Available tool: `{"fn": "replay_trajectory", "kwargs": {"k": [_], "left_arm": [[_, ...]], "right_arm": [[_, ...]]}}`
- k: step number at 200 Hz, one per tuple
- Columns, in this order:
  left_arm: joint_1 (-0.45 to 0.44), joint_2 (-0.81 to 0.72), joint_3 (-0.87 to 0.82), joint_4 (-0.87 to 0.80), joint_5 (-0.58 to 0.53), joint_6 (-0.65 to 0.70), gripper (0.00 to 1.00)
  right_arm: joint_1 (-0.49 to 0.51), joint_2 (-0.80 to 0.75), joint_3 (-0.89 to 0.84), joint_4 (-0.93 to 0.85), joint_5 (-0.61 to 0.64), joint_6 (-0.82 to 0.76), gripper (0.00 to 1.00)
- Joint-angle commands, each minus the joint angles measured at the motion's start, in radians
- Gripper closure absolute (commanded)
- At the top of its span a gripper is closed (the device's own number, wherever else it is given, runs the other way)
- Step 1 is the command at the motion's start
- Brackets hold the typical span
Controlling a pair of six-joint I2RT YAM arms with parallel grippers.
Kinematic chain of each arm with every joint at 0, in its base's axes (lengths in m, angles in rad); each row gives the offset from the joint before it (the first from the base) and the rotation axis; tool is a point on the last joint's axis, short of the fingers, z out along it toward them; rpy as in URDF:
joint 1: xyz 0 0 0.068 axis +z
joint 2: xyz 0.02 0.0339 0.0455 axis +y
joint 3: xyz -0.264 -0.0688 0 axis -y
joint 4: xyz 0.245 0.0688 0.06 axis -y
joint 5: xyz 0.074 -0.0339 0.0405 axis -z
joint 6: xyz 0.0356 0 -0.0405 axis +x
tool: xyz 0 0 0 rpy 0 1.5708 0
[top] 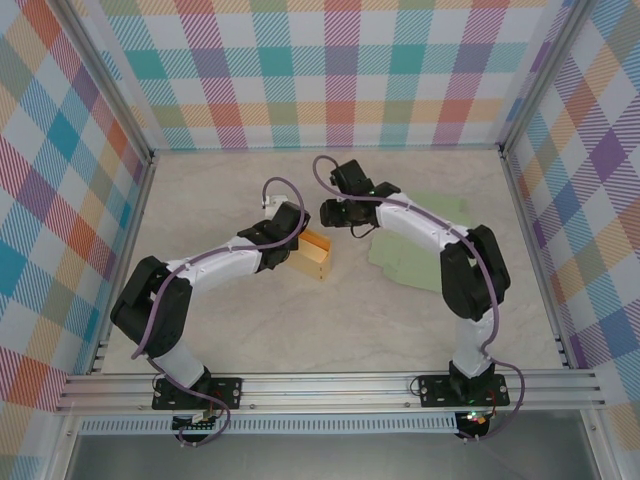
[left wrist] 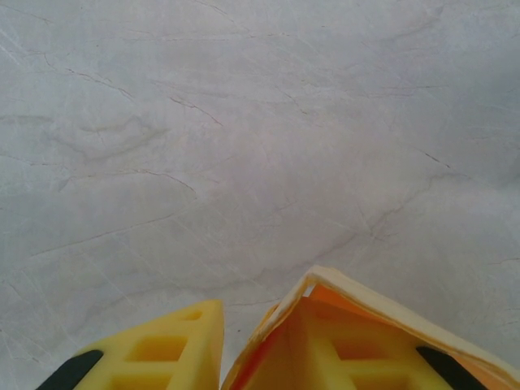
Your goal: Fold the paper box
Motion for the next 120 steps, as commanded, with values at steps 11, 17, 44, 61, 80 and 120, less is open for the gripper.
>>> {"fn": "replay_trajectory", "kwargs": {"k": [11, 17, 44, 61, 80, 120], "left_arm": [[-0.02, 0.04, -0.055, -0.178, 0.074, 0.002, 0.73], [-0.021, 0.04, -0.055, -0.179, 0.072, 0.001, 0.73], [-0.021, 0.044, -0.054, -0.186, 0.065, 0.002, 0.75], [-0.021, 0.04, -0.054, -0.187, 0.063, 0.003, 0.76], [-0.021, 0.038, -0.054, -0.193, 0.055, 0.004, 0.76], [-0.021, 0.028, -0.06, -0.191, 0.054, 0.003, 0.78]], "right_arm": [[0.008, -0.107, -0.024, -0.019, -0.089, -0.043, 0.55], [0.008, -0.121, -0.039, -0.013, -0.109, -0.033, 0.55], [0.008, -0.196, -0.132, 0.014, -0.155, 0.031, 0.61], [0.009, -0.252, -0.205, 0.043, -0.202, 0.075, 0.62], [0.016, -0.299, -0.264, 0.052, -0.229, 0.12, 0.64], [0.066, -0.303, -0.292, 0.05, -0.209, 0.157, 0.66]]}}
